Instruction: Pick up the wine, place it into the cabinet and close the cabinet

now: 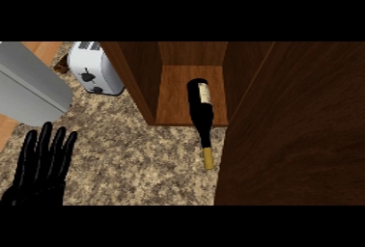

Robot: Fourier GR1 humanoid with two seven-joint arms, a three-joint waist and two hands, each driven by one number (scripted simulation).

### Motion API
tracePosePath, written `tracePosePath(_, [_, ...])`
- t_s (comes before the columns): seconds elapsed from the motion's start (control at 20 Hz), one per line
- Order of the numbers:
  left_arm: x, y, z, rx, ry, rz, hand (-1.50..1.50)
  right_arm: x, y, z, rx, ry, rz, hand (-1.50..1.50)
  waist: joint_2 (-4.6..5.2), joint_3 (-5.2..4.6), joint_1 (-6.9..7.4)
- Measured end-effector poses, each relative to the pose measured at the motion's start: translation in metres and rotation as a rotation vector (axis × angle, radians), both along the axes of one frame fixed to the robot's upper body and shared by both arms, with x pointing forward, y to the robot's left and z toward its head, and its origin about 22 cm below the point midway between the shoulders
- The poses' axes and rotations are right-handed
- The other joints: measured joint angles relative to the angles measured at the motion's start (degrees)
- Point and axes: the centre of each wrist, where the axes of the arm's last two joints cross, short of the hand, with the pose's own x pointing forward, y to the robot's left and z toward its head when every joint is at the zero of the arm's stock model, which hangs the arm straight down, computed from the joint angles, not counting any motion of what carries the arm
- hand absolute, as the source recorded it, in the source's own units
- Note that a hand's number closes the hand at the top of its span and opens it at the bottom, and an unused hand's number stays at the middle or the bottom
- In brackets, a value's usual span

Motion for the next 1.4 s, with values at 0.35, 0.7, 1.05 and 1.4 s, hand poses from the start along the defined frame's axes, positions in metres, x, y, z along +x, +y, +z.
tracePosePath(0.35, [-0.023, 0.046, 0.005, -0.004, -0.001, 0.046, -1.50, -0.009, 0.042, 0.002, 0.072, 0.074, 0.115, 1.50, -0.05, -0.05, 0.05])
tracePosePath(0.7, [-0.037, 0.092, 0.017, 0.015, -0.014, 0.062, -1.50, -0.018, 0.082, 0.022, 0.047, -0.010, 0.096, 1.50, -0.17, -0.08, 0.38])
tracePosePath(1.05, [-0.043, 0.119, 0.028, 0.020, -0.037, 0.039, -1.50, -0.004, 0.137, 0.031, 0.005, -0.105, 0.080, 1.50, 0.00, -0.07, 0.70])
tracePosePath(1.4, [-0.044, 0.137, 0.041, 0.014, -0.032, 0.018, -1.50, 0.039, 0.176, 0.046, -0.011, -0.132, 0.010, 1.50, 0.19, -0.04, 0.96])
